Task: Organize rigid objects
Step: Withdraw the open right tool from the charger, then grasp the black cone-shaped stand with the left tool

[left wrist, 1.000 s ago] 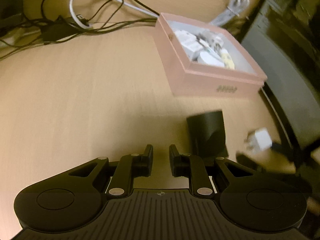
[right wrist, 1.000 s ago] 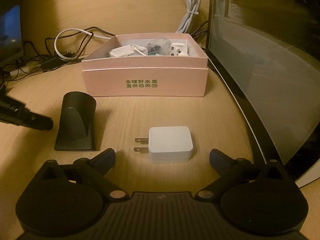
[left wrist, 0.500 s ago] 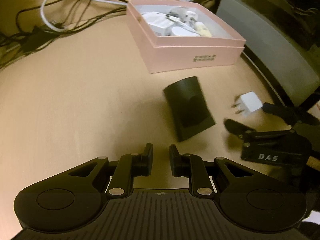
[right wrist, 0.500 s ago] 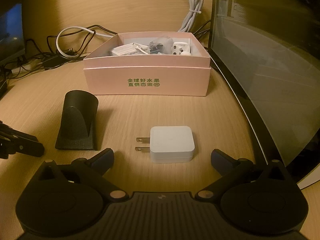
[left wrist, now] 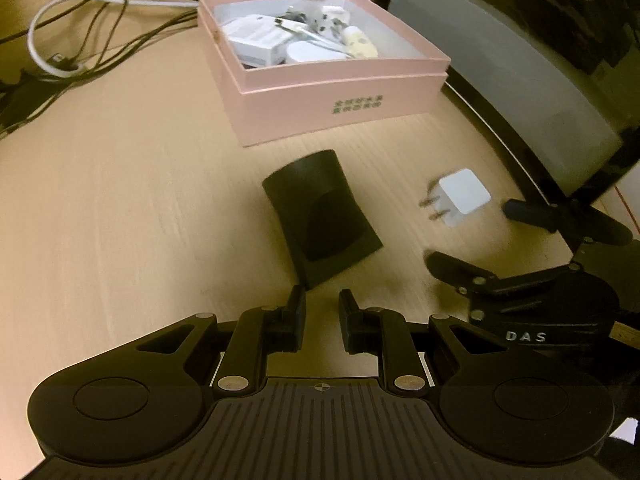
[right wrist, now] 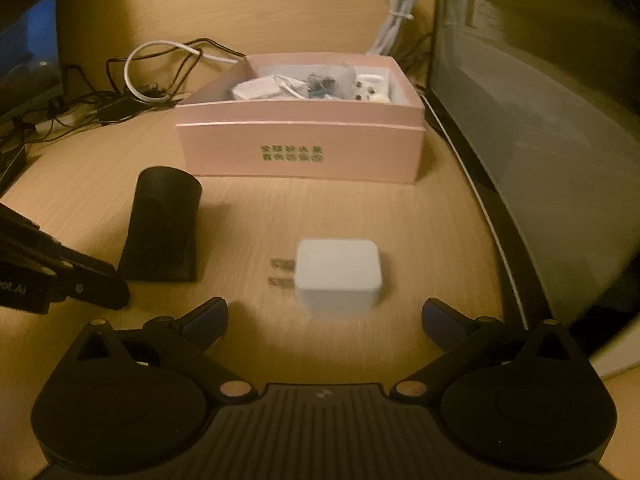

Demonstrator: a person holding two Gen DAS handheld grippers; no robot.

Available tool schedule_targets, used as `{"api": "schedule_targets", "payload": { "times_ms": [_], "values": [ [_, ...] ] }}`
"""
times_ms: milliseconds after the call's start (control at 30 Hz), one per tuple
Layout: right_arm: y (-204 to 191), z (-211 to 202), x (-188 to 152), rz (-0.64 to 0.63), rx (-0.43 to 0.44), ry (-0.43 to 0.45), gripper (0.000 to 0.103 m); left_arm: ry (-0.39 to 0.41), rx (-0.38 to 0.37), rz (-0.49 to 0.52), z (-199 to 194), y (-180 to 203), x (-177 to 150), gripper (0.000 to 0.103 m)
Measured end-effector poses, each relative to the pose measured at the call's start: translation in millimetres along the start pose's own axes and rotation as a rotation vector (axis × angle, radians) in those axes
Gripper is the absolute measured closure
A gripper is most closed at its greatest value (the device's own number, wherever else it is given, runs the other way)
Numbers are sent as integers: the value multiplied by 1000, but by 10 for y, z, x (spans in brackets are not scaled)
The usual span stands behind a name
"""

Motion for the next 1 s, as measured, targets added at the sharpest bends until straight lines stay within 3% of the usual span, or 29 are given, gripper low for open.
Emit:
{"api": "schedule_targets", "payload": {
  "times_ms": [267, 500, 667, 867, 1000],
  "values": [
    [24, -172, -183, 12, -3, 34, 1, -73, -30, 74, 10, 158, -100, 83],
    [44, -162, -191, 18, -12, 40, 0, -86, -70, -20, 63, 211, -54, 83],
    [56, -162, -191, 20, -10, 44, 0, -87, -59, -47, 85, 267, -24, 83],
    [44, -154, -192, 5, -14, 31, 0, 70, -93, -112, -206, 165, 123, 83],
    [44, -151, -188, 3, -13, 20, 0, 207, -24, -223, -369, -77, 333, 83]
  ]
}}
Point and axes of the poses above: each gripper's, at about its wrist camera, not at the fingertips, and z roughly the way its jaws point, y to its right, x to its top, the point moved 10 cm from there along z, roughly the way its jaws point, and after that the axes turned 15 degrees about -z, right-handed, at the moved point
